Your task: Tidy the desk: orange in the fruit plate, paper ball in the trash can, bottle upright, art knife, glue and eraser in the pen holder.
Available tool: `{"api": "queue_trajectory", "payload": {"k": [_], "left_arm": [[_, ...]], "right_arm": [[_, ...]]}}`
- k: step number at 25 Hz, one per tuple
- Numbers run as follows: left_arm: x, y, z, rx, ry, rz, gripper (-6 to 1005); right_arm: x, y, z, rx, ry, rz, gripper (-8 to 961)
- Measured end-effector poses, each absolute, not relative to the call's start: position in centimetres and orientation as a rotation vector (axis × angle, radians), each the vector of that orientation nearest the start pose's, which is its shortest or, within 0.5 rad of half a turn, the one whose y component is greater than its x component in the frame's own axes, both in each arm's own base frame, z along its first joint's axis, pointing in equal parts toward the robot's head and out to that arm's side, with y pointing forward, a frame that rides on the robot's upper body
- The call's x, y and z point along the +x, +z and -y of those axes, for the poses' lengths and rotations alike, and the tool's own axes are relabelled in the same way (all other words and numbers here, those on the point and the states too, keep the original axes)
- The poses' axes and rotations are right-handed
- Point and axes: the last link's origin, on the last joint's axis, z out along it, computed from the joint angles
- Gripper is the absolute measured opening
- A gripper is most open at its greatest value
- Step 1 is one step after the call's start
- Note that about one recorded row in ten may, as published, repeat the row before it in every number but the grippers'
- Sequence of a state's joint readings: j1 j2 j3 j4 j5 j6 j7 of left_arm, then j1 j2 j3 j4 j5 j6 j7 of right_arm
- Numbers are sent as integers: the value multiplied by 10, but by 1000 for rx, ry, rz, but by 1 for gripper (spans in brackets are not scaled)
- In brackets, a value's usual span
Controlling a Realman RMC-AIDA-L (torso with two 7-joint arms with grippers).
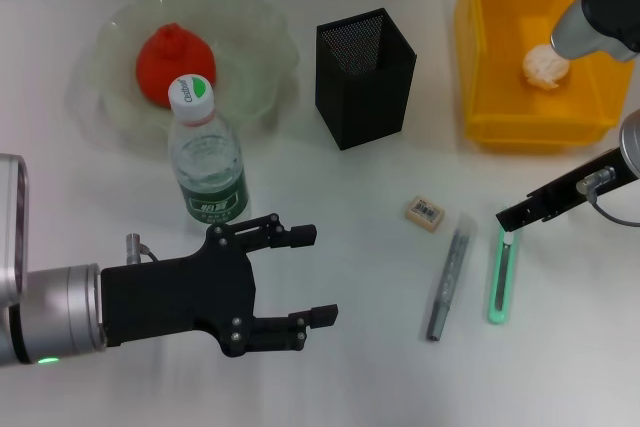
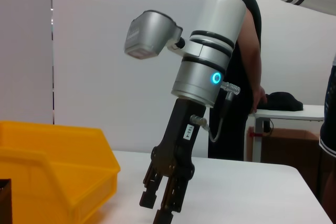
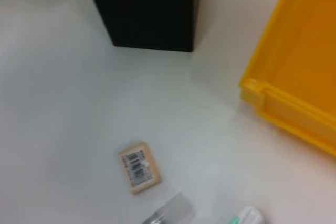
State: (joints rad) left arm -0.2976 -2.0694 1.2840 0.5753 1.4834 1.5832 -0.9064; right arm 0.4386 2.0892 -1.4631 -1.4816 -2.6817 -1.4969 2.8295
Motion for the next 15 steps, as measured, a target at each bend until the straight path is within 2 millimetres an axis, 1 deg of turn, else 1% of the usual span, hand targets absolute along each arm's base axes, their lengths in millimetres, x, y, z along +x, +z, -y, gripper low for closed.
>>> {"api": "queue_trajectory", "payload": {"k": [7, 15], "left_arm": [[-264, -52, -246, -2828, -927, 173, 800], [-264, -53, -246, -2827, -923, 178, 800]], "right_arm": [[215, -3, -342, -2307, -450, -1199, 782], [217, -13, -347, -2316, -471, -1203, 778]]}}
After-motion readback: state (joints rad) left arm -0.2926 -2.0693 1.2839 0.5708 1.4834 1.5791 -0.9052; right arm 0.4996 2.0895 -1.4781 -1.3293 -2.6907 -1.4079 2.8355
